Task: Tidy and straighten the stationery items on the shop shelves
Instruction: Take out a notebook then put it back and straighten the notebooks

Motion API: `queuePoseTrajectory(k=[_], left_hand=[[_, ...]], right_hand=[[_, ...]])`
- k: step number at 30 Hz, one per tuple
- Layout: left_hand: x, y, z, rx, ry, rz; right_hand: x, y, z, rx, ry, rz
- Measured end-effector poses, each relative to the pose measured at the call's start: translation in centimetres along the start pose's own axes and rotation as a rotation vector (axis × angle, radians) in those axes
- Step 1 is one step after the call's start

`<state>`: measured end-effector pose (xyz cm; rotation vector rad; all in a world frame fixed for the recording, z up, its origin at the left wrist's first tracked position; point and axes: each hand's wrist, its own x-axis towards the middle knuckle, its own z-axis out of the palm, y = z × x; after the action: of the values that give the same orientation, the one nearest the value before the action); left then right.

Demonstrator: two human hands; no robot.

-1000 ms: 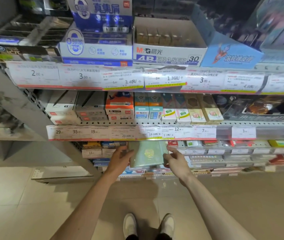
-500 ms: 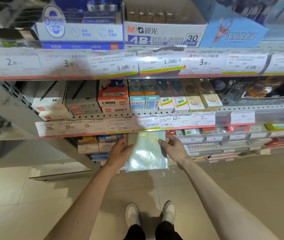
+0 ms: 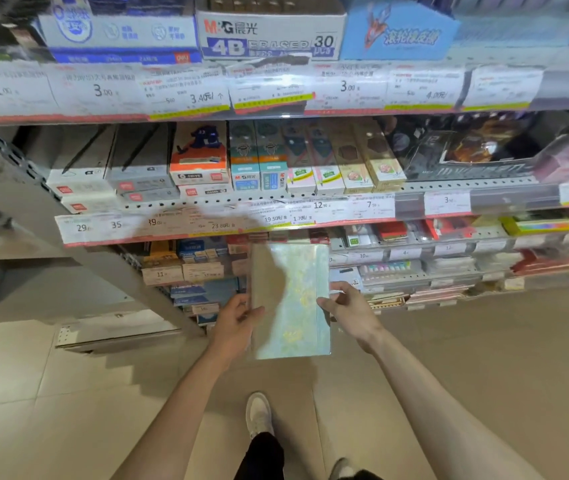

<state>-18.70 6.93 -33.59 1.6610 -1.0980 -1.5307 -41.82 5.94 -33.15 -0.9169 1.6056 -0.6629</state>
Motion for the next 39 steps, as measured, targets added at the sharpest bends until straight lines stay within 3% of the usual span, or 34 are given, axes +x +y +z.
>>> queuePoseTrajectory(k=[11,21,24,31,39], left_hand=[[-9.7,0.6,11.6,-0.030,0.134,0.088],[-13.7,8.1,17.3,-0.023,0.134,0.265],[-13.6,11.2,18.4,-0.099,0.057,0.395],[-13.5,17.8,21.7,-0.014,-0.107,0.605],[-14.5,21.5,29.7,0.001,-0.252,0.651]], right_hand=[[-6.4,4.6,-10.5,-0.026,0.019,-0.175],[-12.1,0.9,-18.9,0.054,0.076,-0.397],[-13.4,-1.0,-20.8,0.063,0.152,-0.485],[-16.8,-4.3,-26.1,0.110,0.394,-0.589],[-19.8,-2.8,-33.7,0.139,0.588,-0.570]])
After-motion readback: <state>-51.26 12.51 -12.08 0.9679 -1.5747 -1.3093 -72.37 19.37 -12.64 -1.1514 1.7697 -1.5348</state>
